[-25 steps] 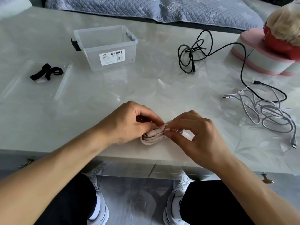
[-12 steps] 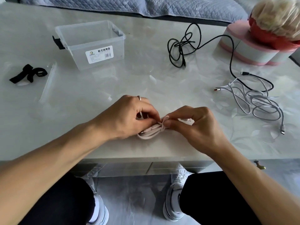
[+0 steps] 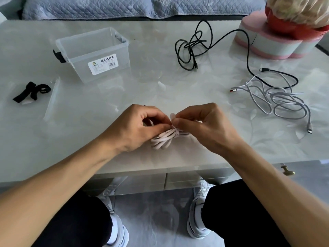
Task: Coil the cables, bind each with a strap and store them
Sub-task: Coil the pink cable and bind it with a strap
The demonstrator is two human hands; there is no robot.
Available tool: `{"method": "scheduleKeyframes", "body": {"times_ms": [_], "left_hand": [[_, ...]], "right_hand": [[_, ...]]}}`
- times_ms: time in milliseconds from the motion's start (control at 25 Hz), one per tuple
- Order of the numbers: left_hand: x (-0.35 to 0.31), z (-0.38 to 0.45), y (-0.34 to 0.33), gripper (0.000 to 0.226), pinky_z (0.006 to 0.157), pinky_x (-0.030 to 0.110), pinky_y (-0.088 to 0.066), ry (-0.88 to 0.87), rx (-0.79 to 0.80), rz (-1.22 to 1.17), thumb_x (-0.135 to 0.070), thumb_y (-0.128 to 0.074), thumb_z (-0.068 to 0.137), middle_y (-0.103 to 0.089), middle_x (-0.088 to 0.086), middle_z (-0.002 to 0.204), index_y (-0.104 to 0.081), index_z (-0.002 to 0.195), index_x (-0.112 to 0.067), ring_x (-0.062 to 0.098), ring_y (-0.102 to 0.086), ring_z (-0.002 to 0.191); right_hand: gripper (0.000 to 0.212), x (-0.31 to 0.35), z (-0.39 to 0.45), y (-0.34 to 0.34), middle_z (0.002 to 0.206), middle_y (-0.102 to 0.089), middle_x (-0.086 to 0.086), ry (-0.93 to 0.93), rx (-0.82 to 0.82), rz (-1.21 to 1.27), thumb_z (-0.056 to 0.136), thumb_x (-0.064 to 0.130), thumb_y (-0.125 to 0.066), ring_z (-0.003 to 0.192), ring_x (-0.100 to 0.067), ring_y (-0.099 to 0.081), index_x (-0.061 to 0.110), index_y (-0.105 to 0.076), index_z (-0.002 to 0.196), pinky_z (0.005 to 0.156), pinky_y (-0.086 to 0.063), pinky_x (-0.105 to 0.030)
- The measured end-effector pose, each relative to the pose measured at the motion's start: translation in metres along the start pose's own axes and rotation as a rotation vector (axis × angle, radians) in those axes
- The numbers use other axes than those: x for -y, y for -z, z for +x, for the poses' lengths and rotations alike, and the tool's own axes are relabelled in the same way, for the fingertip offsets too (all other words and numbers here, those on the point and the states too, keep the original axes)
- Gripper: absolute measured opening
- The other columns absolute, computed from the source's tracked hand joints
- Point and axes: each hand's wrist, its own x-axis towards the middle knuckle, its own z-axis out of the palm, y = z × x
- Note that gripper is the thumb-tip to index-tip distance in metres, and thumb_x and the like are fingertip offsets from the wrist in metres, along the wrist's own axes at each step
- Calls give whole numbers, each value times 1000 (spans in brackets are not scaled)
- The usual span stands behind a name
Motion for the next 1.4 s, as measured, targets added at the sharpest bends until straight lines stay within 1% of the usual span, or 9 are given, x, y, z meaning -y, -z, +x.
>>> {"method": "scheduleKeyframes", "body": {"times_ms": [80,160,320,600,760,880,1080,1200,1400], "left_hand": [[1,2,-3,5,73,36,-52,56,-40,-92,-19,-74,84,-74,-1,82,-76,85,-23,28,-68,79],[1,2,-6,6,77,41,-53,87,-66,-146,-19,-73,85,-75,2,84,-77,89,-17,31,-69,83],[-5,2,-12,7,64,28,-49,147,-119,-238,-11,-69,89,-72,2,73,-75,86,-9,13,-67,65],[-7,-7,-17,6,68,10,-42,57,-112,-42,-12,-72,85,-68,-8,75,-75,82,-16,0,-61,71],[-4,-15,-16,5,73,14,-43,-53,-63,57,-14,-72,85,-63,-10,80,-73,86,-18,10,-61,81],[-2,-17,-16,6,73,19,-47,-168,-64,123,-16,-72,84,-63,-10,82,-72,86,-22,11,-62,80],[-5,-18,-19,8,73,16,-48,-221,-80,180,-18,-77,83,-65,-10,85,-79,91,-20,7,-64,79],[-7,-18,-19,9,70,15,-47,-245,-89,247,-19,-77,83,-64,-10,85,-79,92,-21,6,-63,78],[-8,-25,-27,16,66,30,-53,-328,-94,409,-26,-65,90,-60,-7,93,-75,96,-16,11,-61,76]], "right_hand": [[8,-2,1,-3,70,-73,0,15,-67,21,85,20,-75,65,-8,-66,13,-75,80,63,-52,-30],[8,-4,1,-6,72,-71,4,46,-136,16,82,21,-77,67,-8,-66,16,-70,81,65,-53,-30],[9,-8,-9,-13,73,-71,8,172,-255,-168,85,24,-74,73,-6,-65,16,-73,81,65,-44,-10],[11,-22,-20,-19,80,-71,0,400,-286,-383,89,19,-68,71,-15,-64,12,-75,88,65,-47,-21],[18,-24,-29,-18,95,-68,-4,575,-268,-645,93,14,-65,82,-24,-63,14,-72,109,71,-51,-36],[20,-24,-39,-14,81,-59,-5,656,-267,-776,88,7,-67,68,-24,-53,13,-73,105,62,-44,-33],[7,-17,-53,-14,57,-47,20,278,-292,-457,80,15,-71,52,-7,-46,16,-65,81,50,-40,-17],[19,-5,-56,-10,51,-54,13,98,-302,-337,76,27,-80,50,-5,-52,17,-65,69,51,-35,-10],[23,1,-62,-4,71,-65,12,-140,-227,-395,70,38,-83,62,-2,-58,25,-66,80,57,-41,-10]]}}
